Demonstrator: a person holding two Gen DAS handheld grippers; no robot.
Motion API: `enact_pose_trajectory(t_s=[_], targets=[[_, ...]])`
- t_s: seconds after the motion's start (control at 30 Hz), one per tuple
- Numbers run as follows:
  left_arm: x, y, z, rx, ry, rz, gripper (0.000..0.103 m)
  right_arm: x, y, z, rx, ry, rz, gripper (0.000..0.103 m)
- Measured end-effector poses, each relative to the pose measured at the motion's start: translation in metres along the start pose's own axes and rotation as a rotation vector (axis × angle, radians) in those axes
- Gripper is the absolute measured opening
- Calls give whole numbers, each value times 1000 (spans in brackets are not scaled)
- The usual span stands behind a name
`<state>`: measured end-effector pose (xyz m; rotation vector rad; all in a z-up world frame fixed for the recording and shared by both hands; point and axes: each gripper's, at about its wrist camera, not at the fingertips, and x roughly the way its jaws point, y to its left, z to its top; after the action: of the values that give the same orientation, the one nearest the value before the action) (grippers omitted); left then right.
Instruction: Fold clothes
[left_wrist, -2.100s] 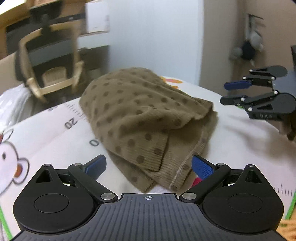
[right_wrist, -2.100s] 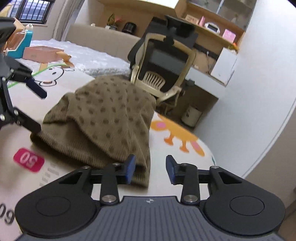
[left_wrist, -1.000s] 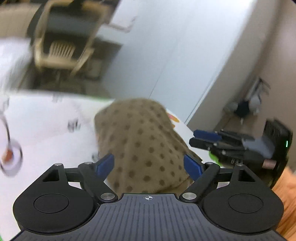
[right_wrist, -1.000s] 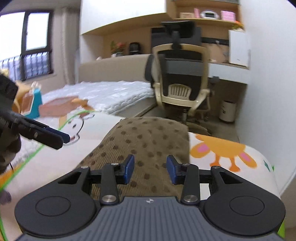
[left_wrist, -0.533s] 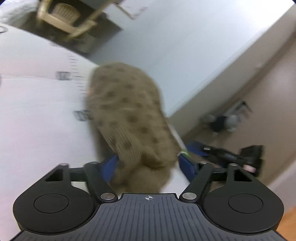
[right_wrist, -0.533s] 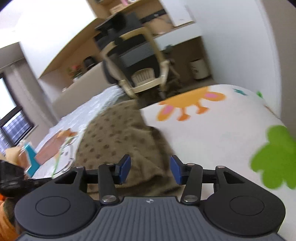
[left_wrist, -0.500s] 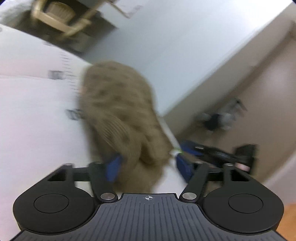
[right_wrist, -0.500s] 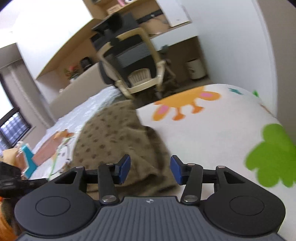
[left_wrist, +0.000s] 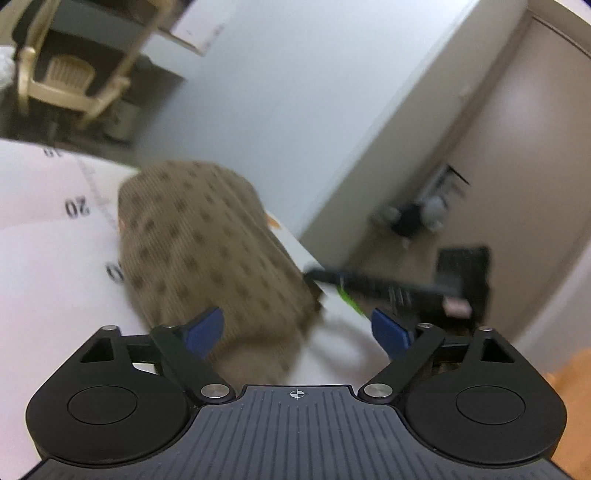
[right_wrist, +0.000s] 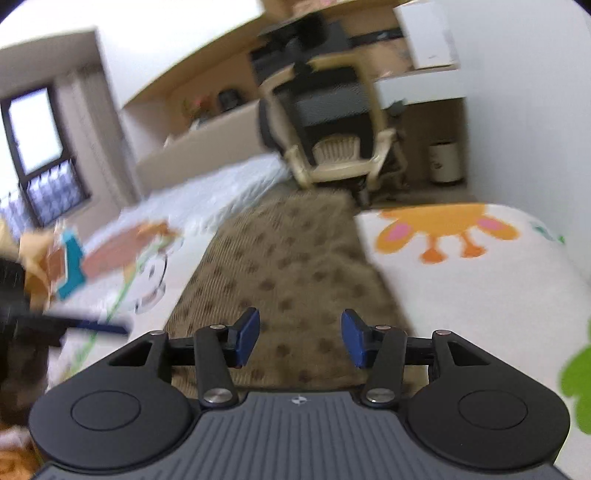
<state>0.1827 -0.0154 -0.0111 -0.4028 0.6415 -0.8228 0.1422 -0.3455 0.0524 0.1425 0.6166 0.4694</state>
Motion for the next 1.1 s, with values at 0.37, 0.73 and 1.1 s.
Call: enact_pose_trajectory(t_s=[0.37, 0.73, 1.1], targets=[[45, 24, 74, 67, 46, 428, 95, 6, 5, 51, -208, 16, -76, 51], [128, 39, 95, 225, 148, 586, 98, 159, 0, 109, -341, 98, -224, 64], [136, 48, 96, 202, 136, 538, 99, 81, 22, 54, -326, 107, -121, 66]])
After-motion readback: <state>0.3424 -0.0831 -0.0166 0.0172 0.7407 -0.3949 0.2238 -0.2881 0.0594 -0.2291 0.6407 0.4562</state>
